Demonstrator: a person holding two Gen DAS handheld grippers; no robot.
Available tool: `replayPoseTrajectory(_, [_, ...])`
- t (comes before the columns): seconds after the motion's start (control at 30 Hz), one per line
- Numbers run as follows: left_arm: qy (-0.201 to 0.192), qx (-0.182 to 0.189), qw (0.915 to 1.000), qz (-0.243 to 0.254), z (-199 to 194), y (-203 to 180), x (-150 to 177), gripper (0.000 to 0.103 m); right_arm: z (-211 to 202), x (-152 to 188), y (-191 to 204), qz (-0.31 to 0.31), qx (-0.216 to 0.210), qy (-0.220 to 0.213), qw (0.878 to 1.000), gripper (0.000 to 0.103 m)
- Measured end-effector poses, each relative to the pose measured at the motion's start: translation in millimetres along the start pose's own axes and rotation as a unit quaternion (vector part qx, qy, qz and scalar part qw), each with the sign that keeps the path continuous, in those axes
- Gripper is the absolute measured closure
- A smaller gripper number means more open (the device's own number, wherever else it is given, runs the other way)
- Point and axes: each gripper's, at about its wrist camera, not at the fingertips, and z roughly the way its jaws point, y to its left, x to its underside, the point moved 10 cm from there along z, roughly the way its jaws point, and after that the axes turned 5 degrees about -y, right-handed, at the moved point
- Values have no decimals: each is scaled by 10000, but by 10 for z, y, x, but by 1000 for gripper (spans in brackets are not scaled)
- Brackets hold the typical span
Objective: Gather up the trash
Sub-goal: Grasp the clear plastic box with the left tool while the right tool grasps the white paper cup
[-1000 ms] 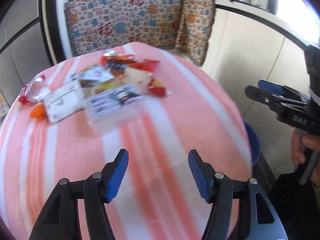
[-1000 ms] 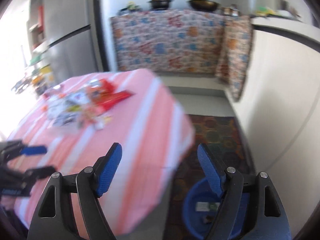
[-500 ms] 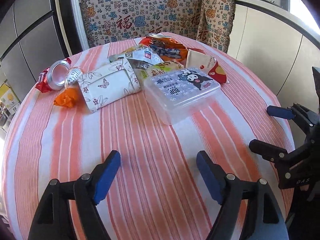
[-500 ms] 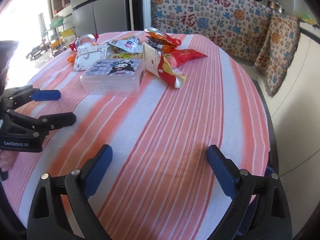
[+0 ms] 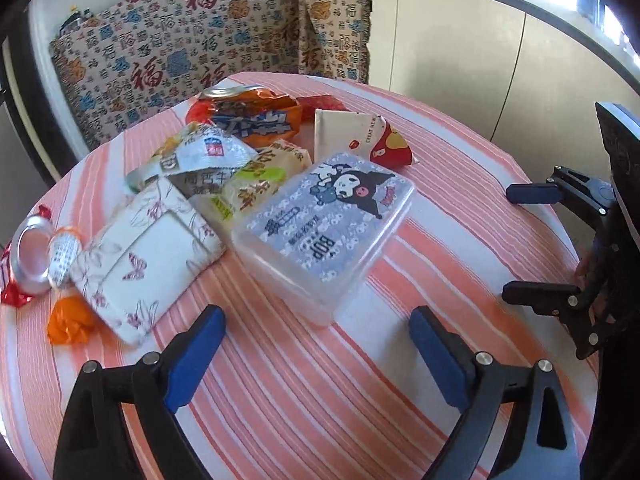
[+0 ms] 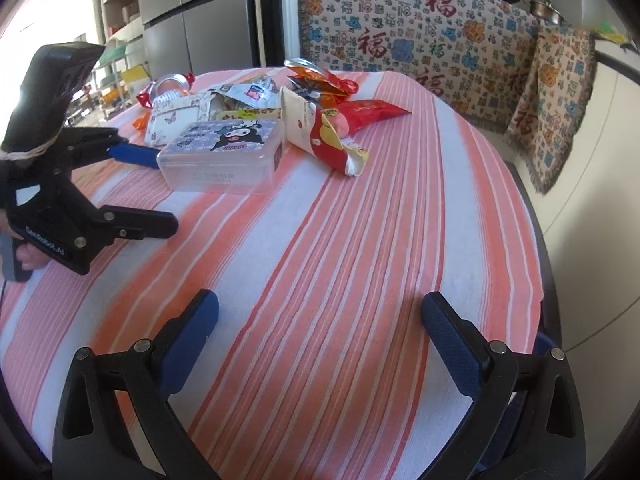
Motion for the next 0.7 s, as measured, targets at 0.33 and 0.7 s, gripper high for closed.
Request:
replayPoseTrajectory(0.33, [-169,146,9988,425,280,-27,-378,5,6,-2,7,4,0,-6,10000,2])
replayPoseTrajectory(0.7, [-426,-137,9989,156,-5,-191,-214,31,3,-7,23,-16,-64,60,10000,2])
